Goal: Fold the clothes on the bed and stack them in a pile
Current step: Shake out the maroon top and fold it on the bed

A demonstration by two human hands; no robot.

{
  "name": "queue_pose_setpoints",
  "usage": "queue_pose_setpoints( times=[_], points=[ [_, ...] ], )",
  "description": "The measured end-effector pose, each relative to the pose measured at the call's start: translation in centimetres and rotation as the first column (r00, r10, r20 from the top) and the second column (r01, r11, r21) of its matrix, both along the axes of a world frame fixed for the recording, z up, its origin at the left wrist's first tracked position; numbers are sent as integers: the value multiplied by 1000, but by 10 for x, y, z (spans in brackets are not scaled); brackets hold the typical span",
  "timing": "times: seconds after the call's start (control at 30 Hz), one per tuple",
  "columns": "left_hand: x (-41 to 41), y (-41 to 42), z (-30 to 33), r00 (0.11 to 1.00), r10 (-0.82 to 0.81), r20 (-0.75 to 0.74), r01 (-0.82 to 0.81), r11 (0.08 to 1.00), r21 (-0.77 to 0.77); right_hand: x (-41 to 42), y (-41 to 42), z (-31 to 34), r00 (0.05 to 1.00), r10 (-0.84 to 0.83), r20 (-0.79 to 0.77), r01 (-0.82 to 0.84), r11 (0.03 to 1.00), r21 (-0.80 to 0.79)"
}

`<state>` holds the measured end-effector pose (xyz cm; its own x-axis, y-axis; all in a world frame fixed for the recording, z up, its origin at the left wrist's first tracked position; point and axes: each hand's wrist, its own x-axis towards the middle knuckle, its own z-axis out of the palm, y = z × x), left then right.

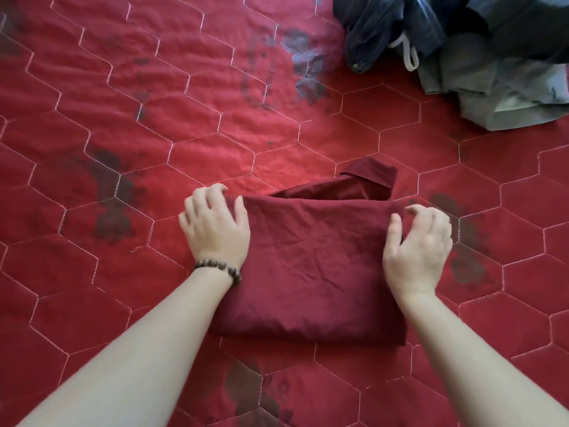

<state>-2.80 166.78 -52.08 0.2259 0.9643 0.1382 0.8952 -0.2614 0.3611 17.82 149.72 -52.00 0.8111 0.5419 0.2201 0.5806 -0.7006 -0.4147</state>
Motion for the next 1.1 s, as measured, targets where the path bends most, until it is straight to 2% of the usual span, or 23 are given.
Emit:
queue_pose_setpoints(
  times=[0.03, 0.1, 0.17, 0.2, 0.27, 0.33, 0.5, 0.57, 0.73, 0.83, 0.93, 1.0, 1.03, 1.1],
  points=[
    [3, -10, 4, 995, -93, -19, 94, 994, 59, -12, -1, 3, 993, 86, 82, -87, 996, 6],
    [16, -38, 4, 924, -377, -62, 381, 922, 75, -39, 2, 0, 934, 337, 120, -331, 941, -69],
    [26, -64, -6, 793, -585, -169, 585, 809, -57, -61, 7, -11, 855, 517, 46, -496, 840, -220],
    [28, -71, -12, 742, -629, -231, 615, 776, -138, -65, 10, -17, 829, 559, 12, -531, 794, -294],
    [25, -69, -26, 708, -637, -306, 591, 771, -236, -62, 12, -29, 814, 579, -31, -545, 746, -382],
    [19, -59, -37, 734, -599, -319, 542, 801, -255, -51, 10, -37, 830, 555, -44, -520, 745, -418],
    [-3, -43, -48, 800, -504, -325, 464, 863, -199, -38, -8, -43, 954, 296, -51, -286, 846, -449],
    [-10, -39, -48, 798, -512, -319, 472, 859, -199, -36, -11, -41, 963, 250, -105, -271, 866, -421],
    [-17, -38, -34, 805, -536, -254, 483, 841, -244, -30, -16, -27, 932, 304, -195, -360, 834, -418],
    [-31, -54, -25, 836, -506, -214, 477, 861, -174, -40, -35, -19, 934, 342, -101, -351, 834, -425],
    [-45, -87, -28, 702, -682, -207, 668, 731, -142, -75, -53, -25, 813, 576, -80, -552, 722, -416],
    [-55, -98, -35, 647, -722, -244, 703, 689, -173, -89, -60, -34, 760, 642, -97, -610, 654, -447],
    [-59, -98, -38, 659, -704, -263, 681, 708, -187, -89, -63, -37, 774, 625, -100, -593, 661, -461],
    [-64, -94, -40, 711, -647, -275, 613, 762, -208, -83, -66, -37, 865, 490, -109, -478, 738, -477]
  ],
)
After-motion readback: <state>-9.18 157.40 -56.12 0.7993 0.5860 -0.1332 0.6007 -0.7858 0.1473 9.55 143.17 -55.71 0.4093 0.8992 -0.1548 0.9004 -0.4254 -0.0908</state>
